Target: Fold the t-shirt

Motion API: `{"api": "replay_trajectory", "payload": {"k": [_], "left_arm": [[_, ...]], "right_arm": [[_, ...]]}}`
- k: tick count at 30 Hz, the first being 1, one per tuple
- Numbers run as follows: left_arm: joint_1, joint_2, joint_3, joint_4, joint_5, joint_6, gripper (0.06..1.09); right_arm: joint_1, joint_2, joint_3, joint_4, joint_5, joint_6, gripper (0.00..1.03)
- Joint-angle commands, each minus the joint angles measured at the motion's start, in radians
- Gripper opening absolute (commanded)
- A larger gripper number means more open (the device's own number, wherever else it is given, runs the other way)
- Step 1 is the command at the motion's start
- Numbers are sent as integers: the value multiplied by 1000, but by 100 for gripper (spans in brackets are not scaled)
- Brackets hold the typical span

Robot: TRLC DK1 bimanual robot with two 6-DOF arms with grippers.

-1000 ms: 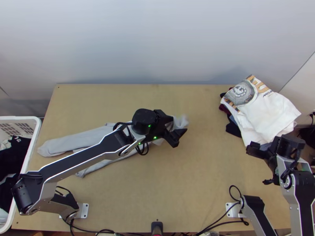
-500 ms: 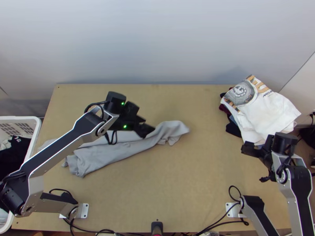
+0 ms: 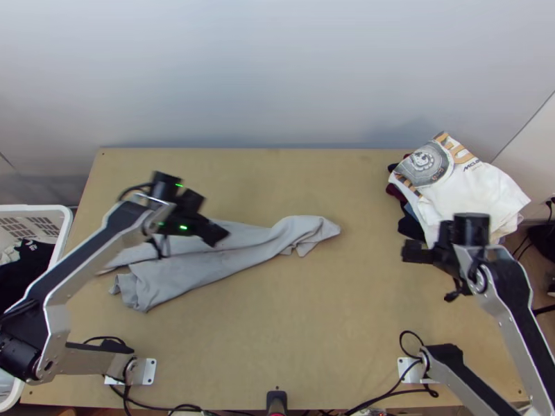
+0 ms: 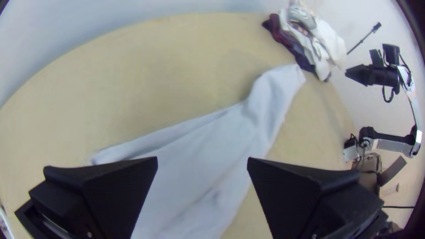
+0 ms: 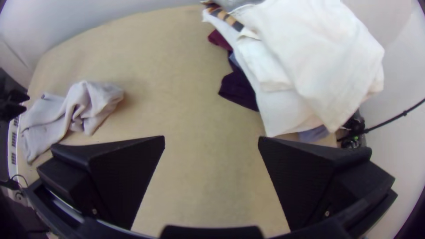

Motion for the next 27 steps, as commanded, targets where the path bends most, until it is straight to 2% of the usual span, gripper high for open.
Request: {"api": "replay_trajectory", "payload": {"k": [1, 6, 13, 16, 19, 27], "left_arm": [[312, -37, -25, -79, -13, 165, 104], [508, -43, -13, -169, -38, 350, 104], [700, -43, -44, -200, -42, 495, 104], [750, -20, -51, -200, -61, 566, 104], [792, 4, -30, -200, -74, 618, 104], [818, 10, -2, -208, -84, 641, 104]], "right_arm": [[205, 186, 82, -13, -45, -18, 98], [312, 353, 168, -4, -59, -21, 98], [332, 568, 260, 2, -136, -18, 98], [335, 637, 301, 7, -137, -15, 98], [340, 699, 370, 16, -146, -7, 98], [395, 749, 482, 13, -162, -10, 96]]}}
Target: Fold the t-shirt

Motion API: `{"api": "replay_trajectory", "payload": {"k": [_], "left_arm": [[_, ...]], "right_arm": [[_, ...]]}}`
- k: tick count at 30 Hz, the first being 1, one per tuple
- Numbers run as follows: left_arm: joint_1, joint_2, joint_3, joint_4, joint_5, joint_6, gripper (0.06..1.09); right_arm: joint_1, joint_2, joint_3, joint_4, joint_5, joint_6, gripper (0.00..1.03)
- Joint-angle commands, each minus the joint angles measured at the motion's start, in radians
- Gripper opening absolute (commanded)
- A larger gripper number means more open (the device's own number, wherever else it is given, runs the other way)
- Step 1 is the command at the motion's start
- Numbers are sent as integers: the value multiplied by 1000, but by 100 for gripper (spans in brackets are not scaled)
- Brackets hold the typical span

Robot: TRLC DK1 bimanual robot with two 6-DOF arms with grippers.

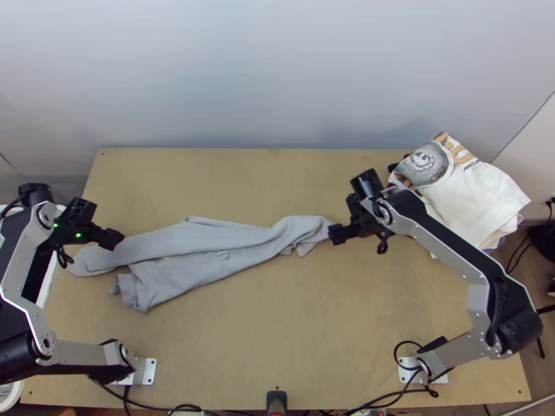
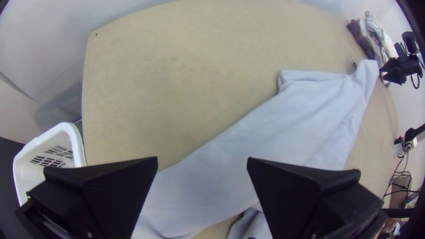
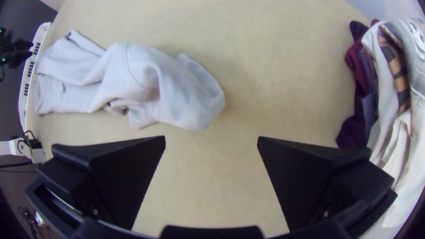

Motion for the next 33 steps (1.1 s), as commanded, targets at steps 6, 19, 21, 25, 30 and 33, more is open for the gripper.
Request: {"api": "replay_trajectory", "payload": {"k": [6, 19, 21, 25, 30, 33], "left_arm": [[50, 13, 18, -17, -9, 44, 104], [43, 49, 12, -67, -6, 75, 103], [20, 56, 0, -74, -8, 83, 103], [1, 86, 17, -52, -8, 86, 103], [7, 122, 46, -52, -8, 93, 103], [15, 137, 38, -54, -9, 124, 103]], "right_arm": [[94, 101, 149, 5, -29, -7, 93], [91, 193, 115, 41, -29, -36, 69], [88, 191, 106, 51, -27, -36, 58], [84, 171, 81, 102, -27, -59, 28], [85, 148, 63, 139, -24, -72, 5], [90, 147, 58, 140, -22, -72, 4]]}}
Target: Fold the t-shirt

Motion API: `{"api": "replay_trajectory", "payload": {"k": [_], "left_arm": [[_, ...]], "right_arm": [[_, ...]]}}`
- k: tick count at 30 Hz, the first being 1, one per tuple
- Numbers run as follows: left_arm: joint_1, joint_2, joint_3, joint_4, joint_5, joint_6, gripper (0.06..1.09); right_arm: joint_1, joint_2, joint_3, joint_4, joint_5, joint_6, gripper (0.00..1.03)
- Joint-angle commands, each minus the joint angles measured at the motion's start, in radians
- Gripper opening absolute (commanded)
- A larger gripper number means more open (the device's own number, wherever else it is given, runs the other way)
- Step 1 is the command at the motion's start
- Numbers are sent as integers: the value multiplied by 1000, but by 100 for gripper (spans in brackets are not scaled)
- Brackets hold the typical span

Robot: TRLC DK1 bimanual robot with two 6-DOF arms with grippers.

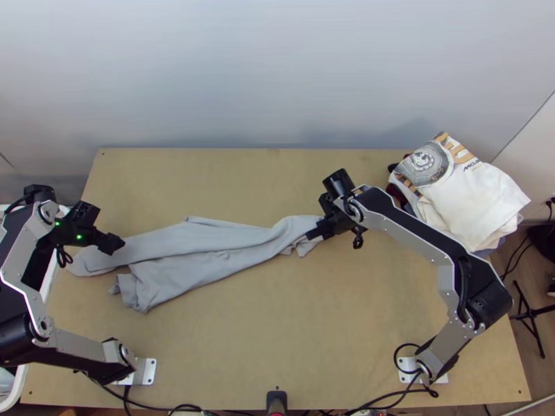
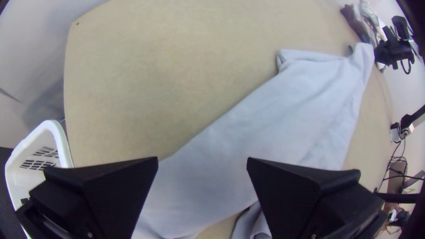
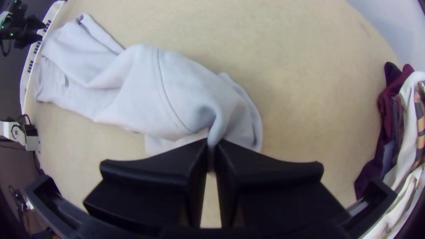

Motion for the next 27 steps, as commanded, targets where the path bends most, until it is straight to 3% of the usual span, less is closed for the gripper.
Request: {"api": "replay_trajectory", "payload": {"k": [1, 5, 9, 14, 16, 23, 27], "left_arm": [[3, 42, 3, -1, 0, 42, 103], [2, 57, -3, -7, 0, 50, 103], [0, 77, -14, 5, 0, 53, 97], [2, 97, -27, 33, 0, 54, 79], [2, 108, -26, 36, 0, 54, 67], [12, 123, -23, 50, 6, 47, 13], [40, 142, 37, -12, 30, 5, 10]], "right_arm": [[5, -13, -21, 30, 3, -11, 4], [10, -14, -26, 34, 6, -11, 4], [8, -14, -20, 34, 9, -11, 4], [10, -14, -15, 34, 14, -11, 4], [10, -16, -15, 34, 14, -12, 4], [10, -19, -17, 34, 20, -20, 4], [13, -37, -17, 30, 20, -20, 4]]}}
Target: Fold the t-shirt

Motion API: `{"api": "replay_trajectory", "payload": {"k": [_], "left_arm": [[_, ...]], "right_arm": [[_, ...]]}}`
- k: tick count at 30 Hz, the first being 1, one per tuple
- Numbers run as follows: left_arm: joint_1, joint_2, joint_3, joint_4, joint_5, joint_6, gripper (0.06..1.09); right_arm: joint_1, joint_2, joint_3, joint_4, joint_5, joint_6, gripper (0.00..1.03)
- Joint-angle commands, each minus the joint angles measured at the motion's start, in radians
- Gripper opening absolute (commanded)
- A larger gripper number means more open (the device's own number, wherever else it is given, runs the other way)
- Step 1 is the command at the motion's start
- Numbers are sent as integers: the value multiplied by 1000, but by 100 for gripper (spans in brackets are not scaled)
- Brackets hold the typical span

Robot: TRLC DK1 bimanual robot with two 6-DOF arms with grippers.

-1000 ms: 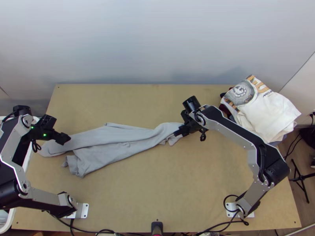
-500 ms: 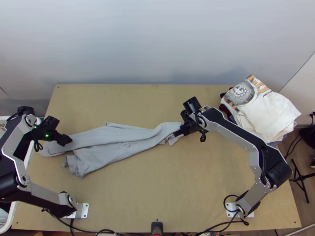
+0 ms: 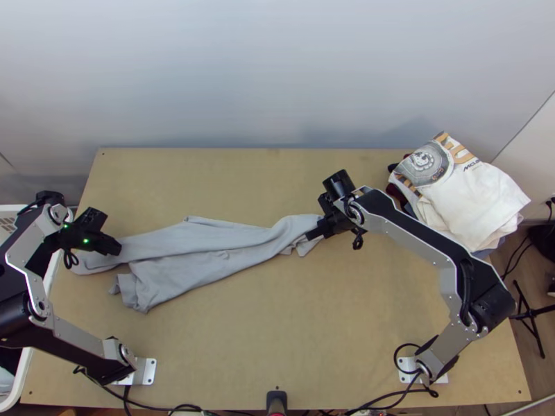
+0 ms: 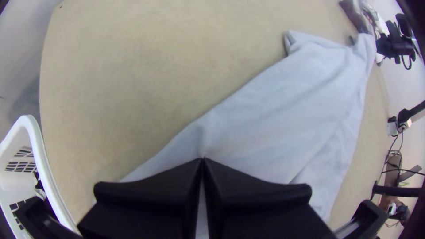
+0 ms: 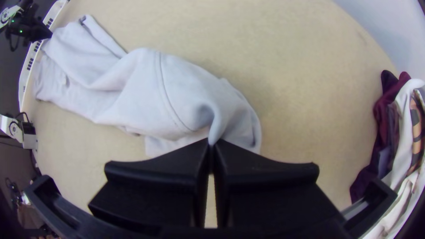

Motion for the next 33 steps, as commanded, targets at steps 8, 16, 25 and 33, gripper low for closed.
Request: {"api": "replay_trajectory", "payload": {"k": [8, 16, 25, 33], "left_arm": [[121, 3, 347, -256, 244, -205, 9], [170, -71, 577, -259, 395, -444, 9], [225, -232, 625, -207, 494, -644, 9], [278, -396, 372, -284, 494, -452, 9]], "right_arm": [[-54, -208, 72, -88, 1, -21, 4], [-108, -386, 138, -130, 3, -61, 4], [-85, -472, 138, -209, 1, -53, 4], [-22, -510, -36, -292, -28, -104, 4]]}}
